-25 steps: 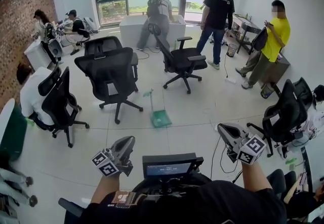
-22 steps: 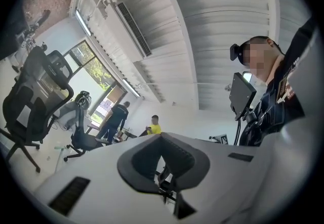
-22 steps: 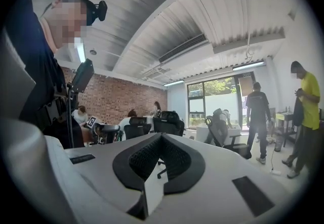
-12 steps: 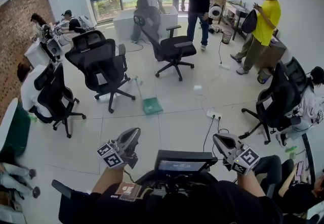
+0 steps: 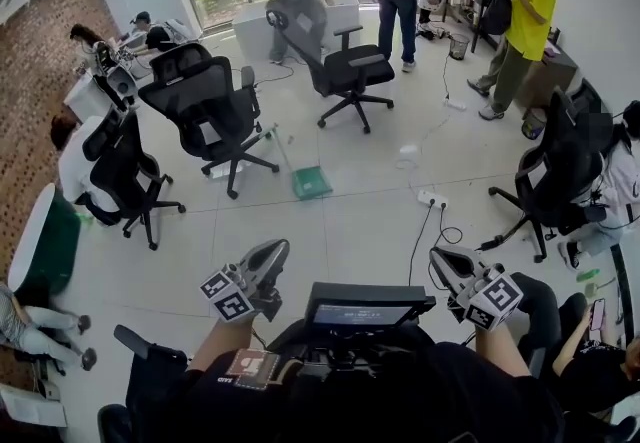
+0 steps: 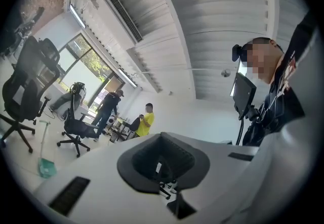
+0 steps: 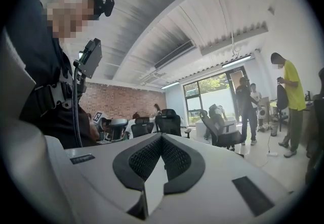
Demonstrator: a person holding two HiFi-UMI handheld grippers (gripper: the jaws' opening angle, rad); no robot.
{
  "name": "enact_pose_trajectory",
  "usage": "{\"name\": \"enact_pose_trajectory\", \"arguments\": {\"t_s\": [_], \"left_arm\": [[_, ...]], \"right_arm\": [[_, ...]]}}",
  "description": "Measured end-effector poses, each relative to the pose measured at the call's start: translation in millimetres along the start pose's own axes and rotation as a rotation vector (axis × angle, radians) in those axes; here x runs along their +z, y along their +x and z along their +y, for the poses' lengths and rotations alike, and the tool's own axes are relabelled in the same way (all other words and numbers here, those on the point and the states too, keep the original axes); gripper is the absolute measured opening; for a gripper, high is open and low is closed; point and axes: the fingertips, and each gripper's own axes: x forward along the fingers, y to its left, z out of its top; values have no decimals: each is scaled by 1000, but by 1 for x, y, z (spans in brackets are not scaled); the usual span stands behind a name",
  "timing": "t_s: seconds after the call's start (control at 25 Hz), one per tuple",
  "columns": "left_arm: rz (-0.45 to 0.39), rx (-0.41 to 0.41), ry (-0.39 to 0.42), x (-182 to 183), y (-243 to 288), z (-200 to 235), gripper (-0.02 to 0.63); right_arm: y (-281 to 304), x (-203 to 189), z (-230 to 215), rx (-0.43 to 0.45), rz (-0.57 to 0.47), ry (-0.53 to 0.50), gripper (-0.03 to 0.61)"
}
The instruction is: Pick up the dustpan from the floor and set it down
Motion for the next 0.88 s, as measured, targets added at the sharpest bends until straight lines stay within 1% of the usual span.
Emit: {"name": "enact_pose_trajectory", "arguments": {"t_s": [0.12, 0.24, 0.4, 0.56, 0.72, 0.88], "left_arm": [[-12, 18, 28, 13, -52, 1, 5], [-16, 32, 57, 32, -112, 11, 5], [-22, 60, 50, 56, -194, 29, 5], [-11, 81, 84, 70, -254, 42, 5], [-50, 83, 90, 98, -303, 54, 5], [-62, 68, 102, 113, -319, 59, 5]], "right_arm": [[26, 0, 38, 12, -15, 10, 9], [67, 0, 84, 30, -9, 22, 9], [121, 3, 147, 70, -34, 119, 9], [155, -1, 199, 115, -60, 181, 9], [188, 2, 246, 120, -50, 150, 8], [208, 10, 260, 105, -22, 125, 8]]}}
